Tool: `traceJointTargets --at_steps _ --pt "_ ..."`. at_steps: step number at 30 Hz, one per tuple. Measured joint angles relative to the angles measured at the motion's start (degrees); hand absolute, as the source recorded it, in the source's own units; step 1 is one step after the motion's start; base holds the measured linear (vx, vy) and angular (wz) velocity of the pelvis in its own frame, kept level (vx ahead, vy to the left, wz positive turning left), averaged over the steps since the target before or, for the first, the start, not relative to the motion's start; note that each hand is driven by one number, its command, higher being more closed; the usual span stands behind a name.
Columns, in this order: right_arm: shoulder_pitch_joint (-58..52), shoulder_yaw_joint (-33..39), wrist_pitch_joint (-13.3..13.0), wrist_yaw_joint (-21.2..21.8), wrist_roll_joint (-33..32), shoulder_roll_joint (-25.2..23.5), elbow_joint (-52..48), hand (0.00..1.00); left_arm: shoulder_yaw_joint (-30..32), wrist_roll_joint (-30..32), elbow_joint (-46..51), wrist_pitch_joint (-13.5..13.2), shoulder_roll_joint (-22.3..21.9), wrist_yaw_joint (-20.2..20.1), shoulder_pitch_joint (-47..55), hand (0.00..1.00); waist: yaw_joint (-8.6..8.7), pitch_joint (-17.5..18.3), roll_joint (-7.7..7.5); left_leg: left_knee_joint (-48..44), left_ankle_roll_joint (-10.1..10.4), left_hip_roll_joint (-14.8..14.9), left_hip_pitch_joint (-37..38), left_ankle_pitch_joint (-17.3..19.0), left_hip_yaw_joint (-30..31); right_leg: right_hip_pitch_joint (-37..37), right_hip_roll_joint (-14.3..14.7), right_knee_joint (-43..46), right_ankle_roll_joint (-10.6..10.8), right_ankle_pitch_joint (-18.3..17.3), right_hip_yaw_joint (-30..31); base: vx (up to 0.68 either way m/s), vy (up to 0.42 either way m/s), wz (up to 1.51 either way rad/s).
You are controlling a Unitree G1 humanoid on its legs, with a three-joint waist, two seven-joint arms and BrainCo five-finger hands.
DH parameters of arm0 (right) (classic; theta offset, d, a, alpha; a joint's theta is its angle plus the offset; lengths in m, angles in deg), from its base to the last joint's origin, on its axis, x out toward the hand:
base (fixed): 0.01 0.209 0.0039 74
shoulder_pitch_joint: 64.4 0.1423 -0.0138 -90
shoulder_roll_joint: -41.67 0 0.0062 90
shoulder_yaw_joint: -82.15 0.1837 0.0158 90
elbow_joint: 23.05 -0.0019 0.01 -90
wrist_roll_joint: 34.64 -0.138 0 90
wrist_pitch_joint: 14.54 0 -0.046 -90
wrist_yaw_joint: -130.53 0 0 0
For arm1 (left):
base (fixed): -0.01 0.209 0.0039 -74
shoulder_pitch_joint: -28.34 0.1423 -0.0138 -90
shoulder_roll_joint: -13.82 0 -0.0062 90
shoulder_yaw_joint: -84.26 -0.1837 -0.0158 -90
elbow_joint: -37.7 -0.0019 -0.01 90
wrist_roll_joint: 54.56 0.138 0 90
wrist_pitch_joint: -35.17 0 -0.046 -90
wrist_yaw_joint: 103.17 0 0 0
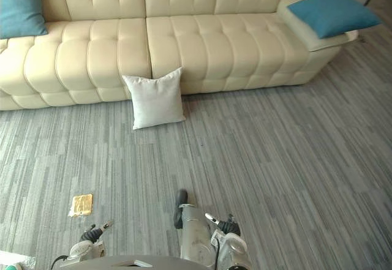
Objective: Pick up cushions and gather them together orderly.
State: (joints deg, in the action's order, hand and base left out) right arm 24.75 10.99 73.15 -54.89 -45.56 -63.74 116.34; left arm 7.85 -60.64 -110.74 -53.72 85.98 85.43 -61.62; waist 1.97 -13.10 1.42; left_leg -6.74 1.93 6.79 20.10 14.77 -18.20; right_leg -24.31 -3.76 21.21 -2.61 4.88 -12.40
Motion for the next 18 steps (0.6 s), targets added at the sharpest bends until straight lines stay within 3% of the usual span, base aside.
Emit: traceJointTargets --at_steps 1,2,4,5,6,7,8,9,10,12,14,15,16,17,18 --pt "0.00 0.53 0.05 0.12 0.06 -0.29 -1.14 0.00 -0.02 0.49 0.11 -0.11 -1.17 -0.31 -0.56 0.00 0.14 -0.52 0.23 -0.21 0.20 -0.42 1.49 -2.78 2.10 -0.67 -1.14 6.04 -0.21 -4.67 0.07 0.48 -0.256 0.18" --pt "-0.11 0.00 0.03 0.32 0.15 -0.18 -1.52 0.00 0.04 0.83 0.18 -0.22 -2.53 -0.37 -0.60 0.00 0.93 -0.07 0.75 -2.15 2.26 0.26 2.76 -6.20 4.53 -0.12 -2.03 11.46 -0.66 -10.38 -0.67 0.49 -0.252 0.23" --pt "-0.44 -0.53 0.37 0.43 0.16 -0.22 -3.06 0.00 -0.27 1.22 0.52 -0.19 -2.67 -0.93 -0.57 0.00 1.73 0.20 1.37 -9.12 3.89 2.46 0.71 -8.59 7.68 2.22 -1.39 12.09 -0.56 -13.80 -2.17 0.51 -0.232 0.31" --pt "-1.23 -0.67 0.35 0.44 0.16 -0.51 -4.01 0.00 0.15 1.15 0.90 -0.10 -2.73 -1.01 -0.54 0.00 1.96 0.11 1.56 -18.85 6.49 4.29 -3.89 -11.47 10.75 4.68 -0.80 10.80 -0.75 -15.02 -3.60 0.51 -0.206 0.41" --pt "-1.86 -0.71 0.39 0.43 0.15 -0.54 -4.21 0.00 0.56 0.99 1.79 0.05 -2.67 -1.21 -0.44 0.00 1.52 0.11 1.58 -29.67 8.69 5.77 -9.20 -16.62 13.47 7.52 -0.21 9.19 -1.00 -15.92 -4.20 0.41 -0.139 0.31" --pt "-2.13 -0.80 0.42 0.43 0.14 -0.55 -4.45 0.00 0.88 0.87 2.10 0.05 -2.68 -1.28 -0.44 0.00 1.23 0.15 1.69 -34.11 9.57 6.52 -11.25 -16.68 13.77 8.72 0.11 8.44 -1.16 -16.32 -4.22 0.39 -0.106 0.06" --pt "-2.43 -1.50 0.42 0.44 0.09 -0.55 -5.01 0.00 2.11 0.62 2.98 0.02 -2.75 -1.32 -0.36 0.00 0.77 0.01 1.93 -44.12 10.44 8.46 -15.87 -15.50 12.06 12.00 1.09 6.68 -1.67 -17.26 -4.14 0.30 -0.059 -0.06" --pt "-2.50 -1.92 0.35 0.42 0.07 -0.47 -5.17 0.00 2.63 0.62 3.21 0.00 -2.79 -1.30 -0.37 0.00 0.68 -0.12 2.06 -47.19 9.98 9.28 -17.36 -14.63 10.92 13.66 1.46 5.72 -1.99 -17.70 -4.14 0.39 -0.049 -0.22" --pt "-2.81 -2.48 0.37 0.30 0.02 -0.53 -5.07 0.00 3.38 0.60 3.93 0.00 -2.84 -1.25 -0.37 0.00 -0.44 -0.49 1.54 -52.37 7.16 10.83 -21.48 -10.09 6.26 18.69 1.91 2.91 -1.58 -18.37 -3.39 0.30 -0.010 -0.19" --pt "-2.95 -2.94 0.36 0.19 0.00 -0.49 -5.07 0.00 3.28 0.50 4.74 -0.12 -2.81 -1.26 -0.37 0.00 -1.28 -0.36 1.69 -52.06 4.62 10.82 -25.87 -6.27 3.38 22.67 1.80 0.29 -0.92 -18.82 -2.91 0.33 0.062 -0.12" --pt "-3.24 -3.28 0.52 0.11 -0.08 -0.61 -4.77 0.00 3.27 0.45 6.10 -0.20 -2.58 -1.26 -0.26 0.00 -1.97 -0.30 1.67 -45.51 1.95 10.47 -32.20 -2.33 -1.29 27.21 0.85 -3.56 0.75 -18.60 -3.35 0.29 0.120 -0.01" --pt "-3.13 -3.44 0.61 0.07 -0.09 -0.59 -4.79 0.00 3.23 0.45 6.28 -0.28 -2.54 -1.26 -0.32 0.00 -2.06 -0.31 1.63 -42.95 1.38 10.13 -33.15 -1.86 -2.28 28.27 0.51 -4.46 1.32 -18.55 -3.49 0.40 0.201 0.10" --pt "-3.40 -3.19 0.98 -0.04 -0.09 -0.71 -4.76 0.00 3.29 0.63 6.64 -0.41 -2.65 -1.27 -0.38 0.00 -2.20 -0.34 1.27 -32.51 0.89 8.10 -35.01 -2.09 -4.02 30.83 -0.97 -6.10 3.24 -18.33 -3.90 0.52 0.273 0.14" --pt "-4.21 -2.82 0.99 -0.14 -0.09 -0.70 -4.75 0.00 3.33 0.69 6.64 -0.44 -2.68 -1.24 -0.32 0.00 -2.48 -0.25 1.37 -19.27 0.63 5.49 -34.80 -5.02 -3.59 32.95 -2.18 -7.12 5.10 -19.32 -3.85 0.53 0.294 0.09" --pt "-4.36 -2.85 0.99 -0.13 -0.07 -0.58 -4.81 0.00 3.34 0.67 6.59 -0.44 -2.76 -1.23 -0.20 0.00 -2.66 -0.10 1.60 -13.99 0.41 4.72 -34.80 -8.81 -2.99 33.80 -2.24 -7.34 6.11 -19.93 -3.56 0.45 0.282 -0.08"
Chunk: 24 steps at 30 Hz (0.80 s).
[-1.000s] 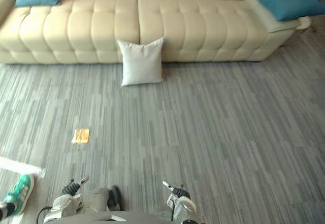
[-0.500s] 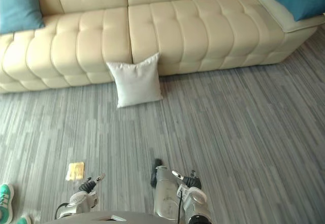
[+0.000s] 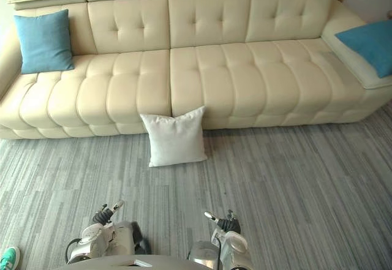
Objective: Pick up cushions and gather them together orderly.
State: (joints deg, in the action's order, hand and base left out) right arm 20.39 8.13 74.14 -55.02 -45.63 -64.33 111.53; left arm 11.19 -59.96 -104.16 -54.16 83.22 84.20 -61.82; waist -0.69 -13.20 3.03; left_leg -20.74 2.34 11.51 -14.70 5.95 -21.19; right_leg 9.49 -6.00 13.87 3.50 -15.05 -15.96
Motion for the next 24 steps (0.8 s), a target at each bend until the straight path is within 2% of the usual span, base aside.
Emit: traceJointTargets --at_steps 1,2,3,4,5,6,7,8,10,11,13,15,18,19,20,21,22,23,24 --pt "-0.08 -0.18 0.08 -0.02 0.02 0.03 0.29 0.00 0.06 0.02 -0.15 -0.01 -0.27 0.00 0.03 0.00 -0.60 0.22 -0.05 1.38 -1.25 -0.82 0.73 -7.18 1.17 0.89 0.08 -0.14 1.27 -0.80 1.28 0.44 0.263 -0.14" --pt "0.25 -0.74 0.31 -0.01 0.04 -0.94 1.40 0.00 0.78 0.03 -0.23 -0.01 0.90 0.15 -0.10 0.00 -0.73 1.45 -2.40 2.14 -2.46 -3.24 1.31 -5.71 0.28 1.19 -1.79 -1.23 0.60 -0.21 3.54 0.54 0.300 -0.09" --pt "0.31 -1.32 0.29 0.06 0.11 -2.03 1.44 0.00 1.04 0.00 -0.33 -0.02 1.60 0.19 -0.14 0.00 -0.83 1.88 -3.80 1.70 -2.91 -3.93 1.05 -4.47 -0.09 1.13 -2.27 -2.06 -0.64 1.07 5.33 0.45 0.228 -0.01" --pt "0.33 -1.45 0.32 0.08 0.13 -2.63 1.51 0.00 1.16 -0.01 -0.37 -0.04 2.06 0.18 -0.14 0.00 -1.01 2.14 -4.50 0.74 -3.16 -4.18 0.98 -3.73 -0.42 1.10 -2.60 -2.26 -0.64 1.82 6.30 0.44 0.215 -0.07" --pt "0.57 -2.55 0.51 0.31 0.20 -3.39 2.13 0.00 1.86 -0.06 -0.70 0.06 2.86 0.15 -0.12 0.00 -1.37 2.95 -5.86 -1.11 -4.16 -4.33 1.01 -1.95 -1.71 1.06 -3.46 -2.07 -0.34 3.52 8.11 0.40 0.192 -0.26" --pt "0.86 -2.55 0.44 0.48 0.19 -3.41 2.08 0.00 2.10 -0.06 -1.07 0.08 3.02 0.12 -0.12 0.00 -1.91 3.28 -6.28 -1.18 -4.51 -4.74 2.33 -0.61 -2.89 0.59 -4.30 -0.20 -0.02 4.90 9.70 0.38 0.184 -0.36" --pt "1.08 -2.45 0.36 0.48 0.20 -3.43 2.08 0.00 2.06 -0.07 -1.31 0.12 3.08 0.10 -0.12 0.00 -2.18 3.27 -6.28 -0.62 -4.47 -4.95 3.49 -0.08 -3.54 0.06 -4.64 1.65 0.10 5.39 10.66 0.33 0.182 -0.56" --pt "1.34 -2.70 0.34 0.59 0.23 -3.42 2.11 0.00 1.79 -0.08 -1.91 0.19 3.26 0.06 -0.05 0.00 -2.50 3.23 -6.23 1.02 -4.40 -5.27 6.14 0.63 -5.04 -2.67 -5.41 8.04 0.88 6.35 12.47 0.27 0.159 -0.49" --pt "1.30 -4.57 0.32 1.43 0.38 -3.31 1.86 0.00 -0.64 -0.52 -3.33 0.29 4.54 0.02 0.25 0.00 -1.07 2.75 -5.93 3.46 -3.79 -5.57 10.79 2.92 -5.59 -10.40 -7.26 26.42 3.90 8.35 12.85 0.23 0.116 -0.36" --pt "1.32 -4.57 0.23 1.52 0.53 -3.31 1.83 0.00 -0.98 -0.76 -3.70 0.30 4.87 0.00 0.31 0.00 -0.96 2.57 -5.75 3.97 -3.72 -5.91 12.03 3.40 -5.61 -11.89 -7.96 29.65 3.54 7.63 12.13 0.16 0.036 -0.28" --pt "1.35 -4.59 0.14 1.56 1.34 -3.03 1.81 0.00 -1.29 -1.28 -4.54 0.36 5.35 0.04 1.32 0.00 -0.71 2.54 -6.02 6.78 -3.09 -6.40 17.95 4.53 -7.00 -15.74 -10.05 35.13 1.76 2.90 7.61 0.17 -0.009 -0.26" --pt "1.35 -4.82 -0.17 1.60 1.57 -2.66 2.22 0.00 -1.53 -1.27 -4.96 0.34 5.42 -0.01 1.58 0.00 -0.03 2.68 -5.93 8.45 -2.16 -6.33 20.04 4.26 -7.04 -17.97 -9.85 31.19 0.67 1.25 4.10 0.14 -0.058 0.05" --pt "3.00 -4.44 -0.10 1.60 1.86 -1.69 3.72 0.00 -1.73 -1.28 -5.16 0.37 5.70 0.05 1.90 0.00 0.53 2.53 -5.70 9.89 0.36 -5.77 20.94 3.61 -7.18 -22.22 -7.92 16.48 -0.80 2.44 1.40 0.19 -0.167 -0.02" --pt "3.65 -4.16 0.00 1.60 1.87 -1.41 3.78 0.00 -1.74 -1.26 -5.39 0.44 5.71 0.06 1.98 0.00 0.82 2.27 -5.19 9.85 1.28 -4.70 21.40 4.22 -7.26 -22.99 -6.48 10.24 -1.23 4.82 1.11 0.33 -0.321 -0.18" --pt "3.78 -3.52 0.02 1.60 1.83 -1.35 3.75 0.00 -1.79 -1.24 -5.90 0.51 5.73 0.04 2.32 0.00 0.94 1.94 -4.63 9.99 3.46 -2.89 23.34 5.35 -7.18 -22.93 -4.67 3.46 -1.26 13.23 1.52 0.33 -0.341 -0.18" --pt "3.73 -3.42 0.03 1.61 1.84 -1.33 3.78 0.00 -1.79 -1.18 -6.15 0.50 5.77 0.06 2.47 0.00 0.94 1.96 -4.66 10.20 4.19 -2.62 24.06 5.69 -6.95 -22.56 -4.34 2.36 -0.91 16.31 1.66 0.33 -0.303 -0.29" --pt "4.06 -3.48 0.12 1.64 1.85 -0.84 3.92 0.00 -1.79 -1.19 -7.02 0.57 5.30 0.06 2.41 0.00 0.64 1.86 -4.05 11.41 5.87 -1.45 25.61 6.07 -6.46 -21.10 -2.21 2.47 -1.56 16.25 0.71 0.33 -0.251 -0.24" --pt "3.88 -2.85 0.00 1.57 1.78 -0.29 3.67 0.00 -2.17 -1.06 -7.34 0.65 4.88 -0.02 1.90 0.00 0.79 1.96 -2.45 14.12 5.53 -1.62 26.61 4.98 -4.35 -21.72 -1.32 4.93 -1.17 14.77 0.48 0.31 -0.217 -0.29" --pt "4.02 -2.09 -0.04 1.59 1.82 0.25 3.26 0.00 -2.58 -0.95 -7.27 0.55 3.79 -0.08 1.77 0.00 1.07 1.40 -1.61 15.54 4.97 -1.66 27.81 4.08 -3.59 -23.01 -0.89 8.74 -1.23 13.46 1.17 0.24 -0.143 -0.16"
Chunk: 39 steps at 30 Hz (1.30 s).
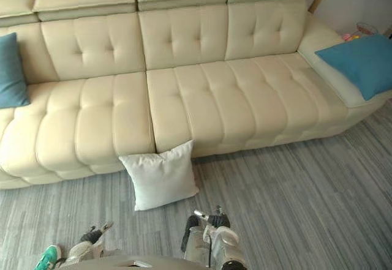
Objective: Pick up cushions and gather them together orderly.
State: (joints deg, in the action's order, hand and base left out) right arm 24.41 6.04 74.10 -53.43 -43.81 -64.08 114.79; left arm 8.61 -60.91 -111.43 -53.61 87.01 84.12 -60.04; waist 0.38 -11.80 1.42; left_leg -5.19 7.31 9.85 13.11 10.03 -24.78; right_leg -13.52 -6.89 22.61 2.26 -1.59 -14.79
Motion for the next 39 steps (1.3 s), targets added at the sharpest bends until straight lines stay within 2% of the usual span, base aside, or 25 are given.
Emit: traceJointTargets --at_steps 1,2,4,5,6,7,8,9,11,12,13,14,15,16,17,18,19,21,24,27,29,32,37,39 --pt "-0.05 0.33 0.06 0.00 0.03 0.32 -0.53 0.00 -0.08 0.41 -0.11 -0.04 -0.19 -0.04 -0.17 0.00 0.34 -0.06 0.02 0.94 0.92 0.03 0.82 -0.86 0.97 -1.42 -0.10 4.49 -0.96 -2.32 1.08 0.20 -0.146 -0.06" --pt "-1.07 0.33 0.29 0.05 0.08 0.25 -1.09 0.00 -0.06 0.51 -0.15 -0.05 0.11 -0.05 -0.17 0.00 0.34 0.12 -0.71 1.10 1.80 -0.29 2.25 -1.35 2.58 -1.32 -0.61 7.76 -1.41 -6.76 1.95 0.19 -0.158 0.07" --pt "-2.26 0.26 0.34 0.08 0.10 0.10 -1.66 0.00 -0.01 0.52 -0.01 -0.18 0.16 -0.04 -0.20 0.00 0.34 0.45 -0.99 -1.54 1.82 -0.33 1.85 -1.34 4.16 0.06 -1.01 8.28 -1.69 -10.97 1.50 0.23 -0.219 0.32" --pt "-2.72 -0.43 0.45 0.13 0.43 0.37 -2.00 0.00 0.17 0.39 0.71 -0.24 0.19 -0.04 -0.22 0.00 0.57 0.52 -0.99 -12.35 1.51 1.63 -2.91 -0.59 6.98 1.91 -1.19 6.89 -1.21 -12.06 0.25 0.20 -0.198 0.43" --pt "-2.75 -0.49 0.48 0.14 0.53 0.42 -2.04 0.00 0.16 0.39 0.88 -0.24 0.17 -0.04 -0.21 0.00 0.64 0.54 -0.91 -14.91 1.28 2.09 -4.23 -0.45 7.69 2.26 -1.18 6.63 -1.21 -12.12 -0.13 0.18 -0.200 0.53" --pt "-3.01 -0.70 0.57 0.07 0.57 0.74 -2.31 0.00 0.34 -0.21 2.24 -0.21 -0.11 -0.04 -0.21 0.00 0.62 0.43 -0.22 -27.35 0.43 4.67 -10.46 -1.39 10.34 4.23 -1.05 5.80 -1.92 -12.39 -1.79 0.11 -0.101 0.33" --pt "-3.19 -0.75 0.57 0.05 0.57 0.87 -2.47 0.00 0.48 -0.34 2.38 -0.21 -0.22 -0.04 -0.18 0.00 0.46 0.35 -0.13 -32.01 0.25 5.71 -12.64 -2.52 10.85 5.06 -0.95 5.78 -2.36 -12.56 -2.30 0.18 -0.101 0.32" --pt "-3.58 -1.17 0.58 -0.03 0.56 1.30 -2.46 0.00 0.63 -0.33 2.44 -0.28 -0.49 -0.03 -0.14 0.00 -0.16 0.58 0.32 -39.39 -0.74 7.96 -15.44 -4.91 10.32 7.19 -0.82 5.96 -2.97 -13.46 -3.06 0.15 -0.013 0.10" --pt "-3.41 -2.55 0.53 -0.03 0.56 1.49 -2.47 0.00 0.59 -0.27 2.51 -0.28 -0.82 -0.03 -0.11 0.00 -0.21 0.88 0.65 -40.66 -1.84 8.72 -15.17 -7.94 9.07 8.98 -0.85 5.28 -2.85 -13.99 -3.07 0.20 0.013 0.07" --pt "-3.17 -2.60 0.62 -0.05 0.52 1.24 -2.41 0.00 0.62 -0.24 2.82 -0.27 -0.82 -0.03 -0.34 0.00 -0.18 0.88 0.65 -40.74 -1.25 8.74 -15.66 -9.71 8.44 9.72 -0.86 3.82 -2.48 -13.64 -3.23 0.23 0.024 0.22" --pt "-3.13 -2.62 0.79 -0.07 0.52 0.94 -2.39 0.00 0.70 -0.23 3.45 -0.24 -0.78 -0.04 -0.35 0.00 -0.29 0.75 -0.07 -41.76 -1.40 8.72 -17.05 -11.04 7.67 10.78 -1.32 1.31 -2.19 -12.55 -3.46 0.18 0.042 0.22" --pt "-3.08 -2.58 0.98 -0.08 0.52 0.90 -2.35 0.00 0.72 -0.23 3.59 -0.34 -0.87 -0.04 -0.37 0.00 -0.60 0.67 -0.18 -41.65 -1.21 8.80 -17.30 -9.71 7.03 11.14 -1.54 0.30 -2.42 -12.02 -3.49 0.15 0.087 0.20" --pt "-3.06 -2.43 1.47 -0.24 0.51 0.85 -2.27 0.00 0.69 -0.19 3.77 -0.35 -1.02 -0.03 -0.44 0.00 -0.84 0.67 -0.14 -39.08 -1.12 8.25 -17.83 -2.43 4.34 11.89 -2.26 -1.32 -2.23 -10.96 -3.45 0.15 0.143 0.19" --pt "-2.41 -2.34 1.60 -0.30 0.52 0.65 -2.28 0.00 0.64 -0.13 3.89 -0.34 -0.91 -0.03 -0.55 0.00 -0.73 0.32 -0.49 -34.91 -0.96 6.70 -18.04 0.88 3.24 12.51 -3.21 -1.45 -2.08 -10.79 -3.42 0.15 0.158 0.24" --pt "-2.40 -2.34 1.61 -0.31 0.52 0.54 -2.28 0.00 0.55 -0.11 4.01 -0.34 -0.90 0.00 -0.54 0.00 -0.74 0.23 -0.63 -31.43 -1.35 5.53 -18.00 1.77 2.72 12.75 -3.87 -1.29 -1.98 -10.73 -3.40 0.14 0.196 0.32" --pt "-2.79 -2.27 1.58 -0.32 0.53 0.45 -2.29 0.00 0.28 -0.08 4.02 -0.34 -0.93 0.00 -0.54 0.00 -0.55 0.19 -0.65 -24.32 -1.83 3.53 -17.82 1.39 2.54 13.26 -4.44 -0.89 -1.79 -10.65 -3.43 0.12 0.231 0.27" --pt "-2.67 -2.11 1.60 -0.32 0.54 0.27 -2.41 0.00 0.15 -0.06 3.99 -0.33 -1.15 0.01 -0.35 0.00 -0.76 0.33 -0.16 -16.74 -2.72 2.22 -16.37 -2.75 2.19 13.29 -3.86 0.22 -0.57 -10.78 -2.90 0.10 0.254 0.26" --pt "-2.71 -2.46 1.57 -0.22 0.54 -1.85 -2.73 0.00 0.09 0.39 4.27 -0.32 0.19 0.00 -0.67 0.00 -0.88 0.75 -2.43 -14.55 -2.53 0.10 -15.61 -2.62 2.54 13.39 -4.45 -1.25 0.13 -10.73 -0.33 0.06 0.200 0.15" --pt "-2.68 -2.93 1.63 -0.14 0.55 -3.57 -2.74 0.00 0.11 0.53 4.32 -0.19 1.15 -0.02 -0.83 0.00 -1.08 0.72 -3.76 -12.25 -2.54 -1.21 -15.65 -2.61 2.26 13.42 -4.89 -4.13 1.14 -8.89 0.25 0.02 0.131 0.00" --pt "-2.65 -2.95 1.58 -0.19 0.55 -3.59 -3.00 0.00 0.12 1.00 4.19 -0.09 1.07 -0.02 -0.82 0.00 -1.11 0.83 -3.92 -11.27 -2.58 -1.57 -15.26 -2.62 1.20 13.32 -4.85 -5.87 2.01 -8.02 1.49 -0.05 0.048 -0.21" --pt "-2.60 -3.03 1.55 -0.21 0.56 -3.57 -3.68 0.00 0.11 1.07 3.62 -0.06 0.76 -0.02 -0.81 0.00 -0.81 0.65 -2.98 -10.46 -2.79 -1.69 -14.89 -2.79 0.88 13.21 -4.69 -6.89 2.68 -7.64 1.84 -0.09 -0.005 -0.20" --pt "-2.66 -3.37 1.59 -0.23 0.56 -2.91 -3.66 0.00 0.12 1.08 3.35 -0.06 0.39 0.00 -0.80 0.00 -0.87 0.87 -2.37 -8.66 -2.96 -1.70 -14.83 -4.04 -0.09 11.81 -4.18 -7.64 3.72 -6.97 3.27 -0.10 -0.026 -0.20" --pt "-2.66 -4.38 1.59 -0.36 0.86 -2.43 -3.65 0.00 -0.74 1.95 3.43 -0.04 0.50 0.05 -0.87 0.00 -1.23 1.03 -2.43 -6.53 -3.02 -1.34 -14.70 -5.61 -1.56 10.59 -3.01 -9.23 3.43 -4.97 4.89 -0.07 -0.024 -0.19" --pt "-2.13 -4.86 1.61 -0.44 3.01 -2.34 -3.73 0.00 -1.74 2.01 3.45 -0.05 0.75 0.16 -1.24 0.00 -1.41 0.95 -2.56 -6.67 -3.07 -1.26 -15.09 -5.66 -2.06 10.18 -2.84 -9.93 3.47 -4.08 5.43 -0.06 0.000 -0.15"
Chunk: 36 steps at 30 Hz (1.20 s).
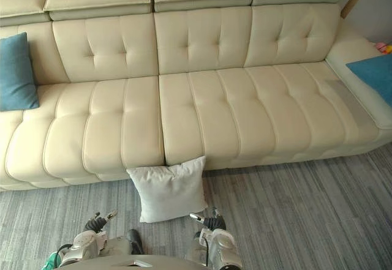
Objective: Pick up cushions and gather them together orderly.
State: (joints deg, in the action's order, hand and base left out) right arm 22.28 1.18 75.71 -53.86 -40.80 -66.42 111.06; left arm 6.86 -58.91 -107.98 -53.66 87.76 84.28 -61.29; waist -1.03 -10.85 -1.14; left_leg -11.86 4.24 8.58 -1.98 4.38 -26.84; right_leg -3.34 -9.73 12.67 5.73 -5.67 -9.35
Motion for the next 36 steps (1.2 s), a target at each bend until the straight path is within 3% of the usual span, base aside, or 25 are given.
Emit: traceJointTargets --at_steps 5,9,13,19,25,30,36 --pt "2.54 -1.84 0.08 -2.33 2.13 1.19 -2.97 0.00 -3.71 -1.08 1.21 -0.01 0.05 1.41 -2.87 0.00 -0.25 -1.08 -0.59 -4.84 -1.10 1.06 -6.71 0.87 -0.03 -5.85 0.02 2.66 -0.06 0.81 1.18 -0.07 0.025 -0.05" --pt "8.08 -2.00 -0.09 -4.70 2.12 4.08 -8.63 0.00 -5.64 -4.56 4.13 -0.13 -0.58 3.09 -6.68 0.00 -0.02 -5.60 -0.17 -13.62 -2.37 3.81 -14.49 4.24 0.03 -13.11 0.40 8.25 -0.10 0.76 3.04 -0.18 0.092 -0.16" --pt "13.11 -2.04 -0.11 -6.81 2.09 7.25 -11.81 0.00 -5.45 -6.75 7.87 -0.48 0.84 5.40 -10.40 0.00 0.32 -9.39 0.20 -17.96 -3.18 4.36 -20.43 5.93 -0.77 -21.01 -0.17 13.16 -0.35 -0.04 5.98 -0.22 0.089 -0.16" --pt "22.32 -0.90 0.05 -7.50 -1.59 9.69 -11.60 0.00 0.28 -10.13 10.17 -1.29 3.92 7.44 -16.94 0.00 0.33 -14.38 1.52 -23.38 -3.89 6.49 -32.86 5.72 -1.01 -34.49 1.26 17.01 -0.84 2.04 8.78 -0.13 -0.008 -0.20" --pt "35.64 2.74 0.02 -9.65 -8.02 12.92 -12.10 0.00 4.72 -18.26 14.42 -2.90 4.73 8.81 -26.67 0.00 0.25 -19.80 1.93 -30.35 -6.13 7.67 -47.77 5.50 0.70 -50.45 0.75 27.49 -1.18 0.64 9.45 -0.05 -0.025 0.11" --pt "43.62 2.96 -1.31 -12.39 -10.48 16.36 -16.85 0.00 6.88 -23.05 20.09 -4.57 5.34 11.82 -29.45 0.00 -0.84 -20.87 2.12 -37.15 -6.95 9.78 -60.36 5.99 1.83 -63.83 1.04 35.29 -1.70 -1.05 10.13 -0.05 -0.036 0.04" --pt "50.68 1.01 -1.88 -13.63 -11.58 21.44 -20.81 0.00 7.22 -23.67 28.77 -5.99 8.96 13.99 -33.32 0.00 -1.10 -20.92 2.17 -42.69 -7.37 11.16 -71.54 6.62 3.22 -75.57 0.98 42.25 -2.48 -2.44 10.68 -0.06 -0.039 0.07"
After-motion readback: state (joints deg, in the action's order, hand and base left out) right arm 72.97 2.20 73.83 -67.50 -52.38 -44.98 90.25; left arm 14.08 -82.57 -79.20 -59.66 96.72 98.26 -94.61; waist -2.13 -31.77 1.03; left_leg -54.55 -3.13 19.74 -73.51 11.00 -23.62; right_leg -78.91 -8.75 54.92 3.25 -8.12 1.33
